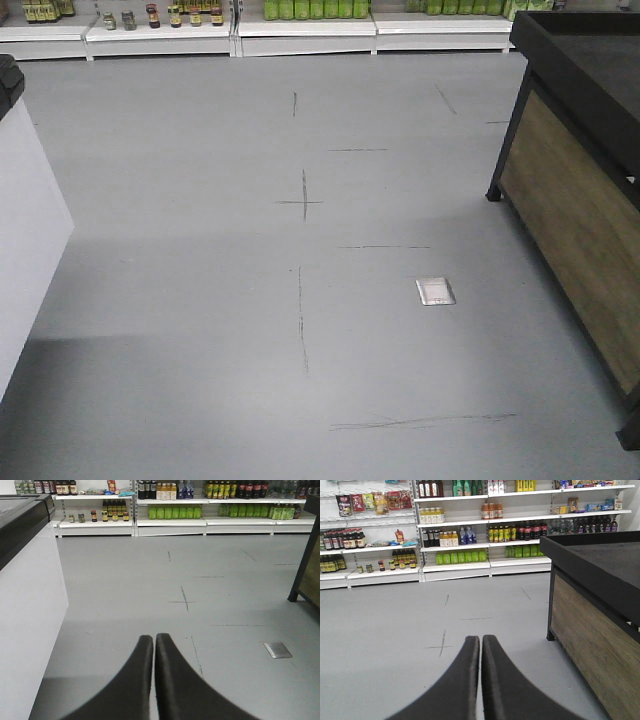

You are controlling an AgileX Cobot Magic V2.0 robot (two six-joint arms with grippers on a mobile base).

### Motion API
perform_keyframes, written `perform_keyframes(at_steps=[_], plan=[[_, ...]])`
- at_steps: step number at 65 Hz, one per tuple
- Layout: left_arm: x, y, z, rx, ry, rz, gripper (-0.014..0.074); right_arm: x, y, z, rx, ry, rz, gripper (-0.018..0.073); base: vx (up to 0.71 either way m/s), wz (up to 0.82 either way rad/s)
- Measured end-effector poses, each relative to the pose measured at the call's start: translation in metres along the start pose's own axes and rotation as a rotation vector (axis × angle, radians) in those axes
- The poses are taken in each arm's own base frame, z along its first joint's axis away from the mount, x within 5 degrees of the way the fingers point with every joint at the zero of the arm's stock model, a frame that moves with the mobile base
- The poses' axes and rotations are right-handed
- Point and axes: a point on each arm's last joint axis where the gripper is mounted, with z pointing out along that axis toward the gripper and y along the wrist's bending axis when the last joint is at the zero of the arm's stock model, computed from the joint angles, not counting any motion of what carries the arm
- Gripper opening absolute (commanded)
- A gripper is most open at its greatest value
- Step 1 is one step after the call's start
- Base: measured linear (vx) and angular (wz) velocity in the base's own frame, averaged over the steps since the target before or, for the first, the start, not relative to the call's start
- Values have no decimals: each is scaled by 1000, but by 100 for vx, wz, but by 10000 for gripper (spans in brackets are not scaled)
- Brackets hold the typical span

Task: Pick three apples into basket with both arms
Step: 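Drive the base forward toward the black fruit display tables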

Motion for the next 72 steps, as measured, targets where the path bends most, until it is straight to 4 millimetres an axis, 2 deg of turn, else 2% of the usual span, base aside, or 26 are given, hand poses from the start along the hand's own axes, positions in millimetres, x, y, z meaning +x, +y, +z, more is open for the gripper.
perform_keyframes(at_steps=[72], plan=[[0,0,0,0,0,0,-6,0,0,0,0,0,0,-4,1,2]])
